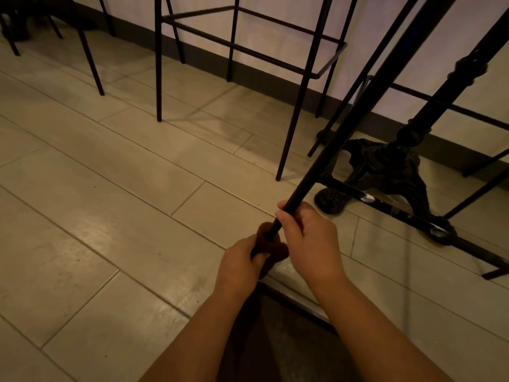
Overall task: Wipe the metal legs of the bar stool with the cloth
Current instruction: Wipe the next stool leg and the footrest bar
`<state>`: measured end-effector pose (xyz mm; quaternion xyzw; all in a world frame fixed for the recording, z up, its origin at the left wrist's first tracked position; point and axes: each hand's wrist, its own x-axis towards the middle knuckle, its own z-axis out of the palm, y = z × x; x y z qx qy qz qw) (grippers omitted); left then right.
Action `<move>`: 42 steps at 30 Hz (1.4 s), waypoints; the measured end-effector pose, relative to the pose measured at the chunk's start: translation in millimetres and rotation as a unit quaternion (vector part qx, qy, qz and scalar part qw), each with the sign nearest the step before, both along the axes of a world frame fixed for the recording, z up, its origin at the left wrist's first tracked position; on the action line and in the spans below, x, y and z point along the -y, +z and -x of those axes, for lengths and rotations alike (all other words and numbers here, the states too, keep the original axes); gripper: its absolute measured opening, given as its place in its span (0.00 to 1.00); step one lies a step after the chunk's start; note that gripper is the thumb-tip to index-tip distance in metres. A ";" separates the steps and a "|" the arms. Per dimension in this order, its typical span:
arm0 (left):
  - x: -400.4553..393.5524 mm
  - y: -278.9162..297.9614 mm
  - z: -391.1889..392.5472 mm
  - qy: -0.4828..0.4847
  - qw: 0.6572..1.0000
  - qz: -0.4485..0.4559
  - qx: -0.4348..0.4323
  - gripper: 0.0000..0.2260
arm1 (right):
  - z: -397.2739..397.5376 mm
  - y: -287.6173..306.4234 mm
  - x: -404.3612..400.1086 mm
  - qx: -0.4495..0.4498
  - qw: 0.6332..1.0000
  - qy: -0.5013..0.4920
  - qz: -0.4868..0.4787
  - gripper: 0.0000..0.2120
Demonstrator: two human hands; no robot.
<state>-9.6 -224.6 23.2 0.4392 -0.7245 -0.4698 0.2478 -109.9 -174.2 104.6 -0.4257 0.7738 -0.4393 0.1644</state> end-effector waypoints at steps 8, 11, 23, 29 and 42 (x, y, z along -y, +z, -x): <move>-6.3 -0.8 7.0 0.052 0.997 -0.014 -0.052 0.12 | 1.1 0.2 -0.7 -0.016 1.000 0.009 -0.012 0.09; -1.0 -4.1 8.9 0.036 0.999 -0.021 0.005 0.11 | 1.5 0.1 -0.1 -0.024 1.000 0.012 -0.008 0.10; 10.7 2.7 0.8 0.033 0.994 -0.055 0.089 0.07 | 6.1 0.8 -5.6 0.026 0.998 0.043 -0.025 0.14; 13.8 4.2 -10.7 0.022 0.982 -0.185 -0.024 0.16 | -5.5 -54.4 -26.5 0.075 0.986 -0.036 -0.143 0.18; 15.0 19.5 -7.1 0.016 0.991 -0.129 0.038 0.12 | -68.4 -77.7 -8.2 0.493 0.843 -0.180 0.120 0.11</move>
